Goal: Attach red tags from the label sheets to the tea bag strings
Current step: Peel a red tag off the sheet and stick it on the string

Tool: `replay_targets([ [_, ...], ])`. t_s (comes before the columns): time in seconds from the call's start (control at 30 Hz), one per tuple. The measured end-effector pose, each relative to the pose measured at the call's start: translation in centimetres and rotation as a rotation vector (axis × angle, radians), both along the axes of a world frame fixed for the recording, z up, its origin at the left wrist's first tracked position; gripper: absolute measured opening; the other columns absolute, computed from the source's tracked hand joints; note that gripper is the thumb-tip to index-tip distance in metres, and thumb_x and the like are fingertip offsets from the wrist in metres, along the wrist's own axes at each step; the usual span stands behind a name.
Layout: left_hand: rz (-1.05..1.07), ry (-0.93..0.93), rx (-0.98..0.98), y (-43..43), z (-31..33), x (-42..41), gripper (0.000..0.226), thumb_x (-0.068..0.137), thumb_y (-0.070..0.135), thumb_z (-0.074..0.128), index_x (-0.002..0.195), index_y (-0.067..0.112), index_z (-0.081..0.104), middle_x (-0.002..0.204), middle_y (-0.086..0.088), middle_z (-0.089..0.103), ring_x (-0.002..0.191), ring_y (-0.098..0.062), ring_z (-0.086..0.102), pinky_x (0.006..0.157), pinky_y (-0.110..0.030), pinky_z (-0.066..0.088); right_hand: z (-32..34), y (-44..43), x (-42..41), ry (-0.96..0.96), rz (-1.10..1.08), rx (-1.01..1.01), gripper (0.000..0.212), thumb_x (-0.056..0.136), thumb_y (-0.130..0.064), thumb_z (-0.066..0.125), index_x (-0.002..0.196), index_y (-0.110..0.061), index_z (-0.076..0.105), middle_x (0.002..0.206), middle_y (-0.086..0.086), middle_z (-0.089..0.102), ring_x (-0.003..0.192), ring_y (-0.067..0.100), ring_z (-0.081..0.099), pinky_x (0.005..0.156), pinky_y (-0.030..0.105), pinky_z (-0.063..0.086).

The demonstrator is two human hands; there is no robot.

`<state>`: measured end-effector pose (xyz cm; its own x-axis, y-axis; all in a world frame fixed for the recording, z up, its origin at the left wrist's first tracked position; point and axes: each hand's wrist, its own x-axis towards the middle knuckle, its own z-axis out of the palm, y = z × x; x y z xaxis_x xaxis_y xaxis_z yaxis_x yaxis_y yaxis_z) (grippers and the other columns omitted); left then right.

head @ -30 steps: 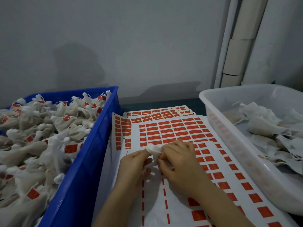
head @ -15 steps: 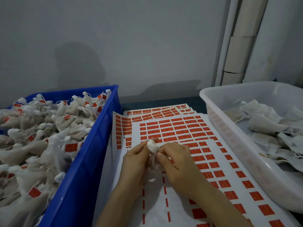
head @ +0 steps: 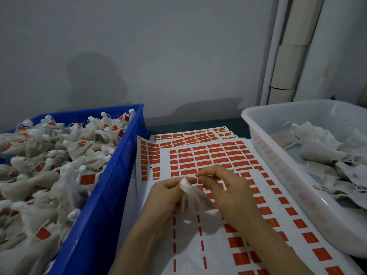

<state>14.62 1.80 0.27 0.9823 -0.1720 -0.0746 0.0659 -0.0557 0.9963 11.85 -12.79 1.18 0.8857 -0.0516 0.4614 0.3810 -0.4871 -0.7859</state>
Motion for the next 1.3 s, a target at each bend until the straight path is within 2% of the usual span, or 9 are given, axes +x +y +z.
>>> replay_targets([
  [0.2, -0.064, -0.037, 0.159, -0.1, 0.1, -0.3, 0.017, 0.081, 0.041, 0.057, 0.075, 0.046, 0.073, 0.080, 0.015, 0.072, 0.078, -0.002, 0.067, 0.061, -0.010, 0.049, -0.2, 0.1, 0.1, -0.032, -0.026, -0.009, 0.032, 0.084, -0.023, 0.062, 0.079, -0.052, 0.049, 0.079, -0.042, 0.048, 0.073, -0.016, 0.054, 0.069, -0.007, 0.036],
  [0.33, -0.106, -0.033, 0.102, -0.1, 0.1, -0.4, 0.020, 0.066, 0.050, 0.059, 0.079, 0.044, 0.073, 0.086, 0.014, 0.073, 0.083, -0.005, 0.068, 0.068, -0.016, 0.052, -0.3, 0.3, 0.1, -0.017, -0.015, 0.040, 0.028, 0.084, -0.025, 0.061, 0.080, -0.050, 0.050, 0.080, -0.038, 0.050, 0.073, -0.015, 0.055, 0.066, -0.006, 0.038],
  [0.5, 0.016, -0.003, 0.135, -0.8, -0.2, -0.4, 0.016, 0.091, 0.034, 0.055, 0.085, 0.033, 0.070, 0.097, 0.010, 0.070, 0.095, -0.017, 0.064, 0.082, -0.028, 0.056, -0.3, 0.1, 0.4, 0.091, -0.047, 0.159, 0.010, 0.087, -0.036, 0.051, 0.086, -0.046, 0.051, 0.077, -0.032, 0.055, 0.072, -0.010, 0.059, 0.057, -0.001, 0.042],
  [0.7, 0.105, -0.011, 0.088, -1.2, -0.1, -0.6, 0.011, 0.093, 0.035, 0.049, 0.096, 0.035, 0.059, 0.118, 0.011, 0.060, 0.110, -0.018, 0.058, 0.096, -0.038, 0.050, -0.7, 0.2, 0.6, 0.214, 0.025, 0.238, 0.011, 0.093, -0.031, 0.047, 0.092, -0.041, 0.051, 0.077, -0.022, 0.060, 0.070, -0.013, 0.059, 0.050, 0.001, 0.041],
  [0.9, 0.159, -0.011, -0.037, -1.6, 0.3, -0.7, 0.014, 0.079, 0.040, 0.056, 0.089, 0.034, 0.063, 0.104, 0.016, 0.066, 0.104, -0.016, 0.062, 0.094, -0.039, 0.051, -1.1, 0.5, 0.9, 0.284, 0.050, 0.235, 0.012, 0.095, -0.031, 0.046, 0.097, -0.041, 0.053, 0.079, -0.026, 0.057, 0.067, -0.010, 0.060, 0.049, 0.002, 0.041],
  [1.03, 0.196, 0.013, -0.021, -1.9, 0.2, -0.4, 0.012, 0.088, 0.030, 0.056, 0.096, 0.026, 0.064, 0.111, -0.003, 0.067, 0.101, -0.025, 0.063, 0.090, -0.045, 0.054, -1.1, 0.3, 1.1, 0.311, 0.047, 0.248, 0.014, 0.094, -0.034, 0.045, 0.089, -0.042, 0.055, 0.068, -0.020, 0.058, 0.062, -0.001, 0.061, 0.048, 0.002, 0.041],
  [1.13, 0.203, 0.020, -0.036, -1.9, 0.1, -0.3, 0.009, 0.088, 0.030, 0.059, 0.093, 0.027, 0.066, 0.105, 0.006, 0.068, 0.097, -0.019, 0.064, 0.084, -0.037, 0.056, -1.0, 0.3, 1.0, 0.357, 0.091, 0.267, 0.024, 0.092, -0.037, 0.047, 0.070, -0.037, 0.059, 0.052, -0.014, 0.059, 0.054, -0.007, 0.058, 0.047, 0.001, 0.041],
  [1.2, 0.190, 0.018, -0.052, -1.7, 0.1, -0.3, 0.008, 0.085, 0.031, 0.061, 0.090, 0.028, 0.067, 0.103, 0.009, 0.067, 0.096, -0.017, 0.063, 0.082, -0.033, 0.057, -0.9, 0.4, 0.8, 0.402, 0.152, 0.272, 0.023, 0.090, -0.036, 0.051, 0.071, -0.035, 0.062, 0.058, -0.021, 0.062, 0.059, -0.009, 0.059, 0.049, 0.002, 0.041],
  [1.3, 0.156, 0.017, -0.049, -1.6, 0.3, -0.3, 0.009, 0.085, 0.029, 0.062, 0.091, 0.026, 0.069, 0.106, 0.004, 0.069, 0.099, -0.021, 0.064, 0.086, -0.041, 0.056, -0.6, 0.0, 0.7, 0.447, 0.208, 0.307, 0.018, 0.087, -0.037, 0.056, 0.072, -0.036, 0.066, 0.070, -0.021, 0.066, 0.070, -0.007, 0.062, 0.052, 0.003, 0.042],
])
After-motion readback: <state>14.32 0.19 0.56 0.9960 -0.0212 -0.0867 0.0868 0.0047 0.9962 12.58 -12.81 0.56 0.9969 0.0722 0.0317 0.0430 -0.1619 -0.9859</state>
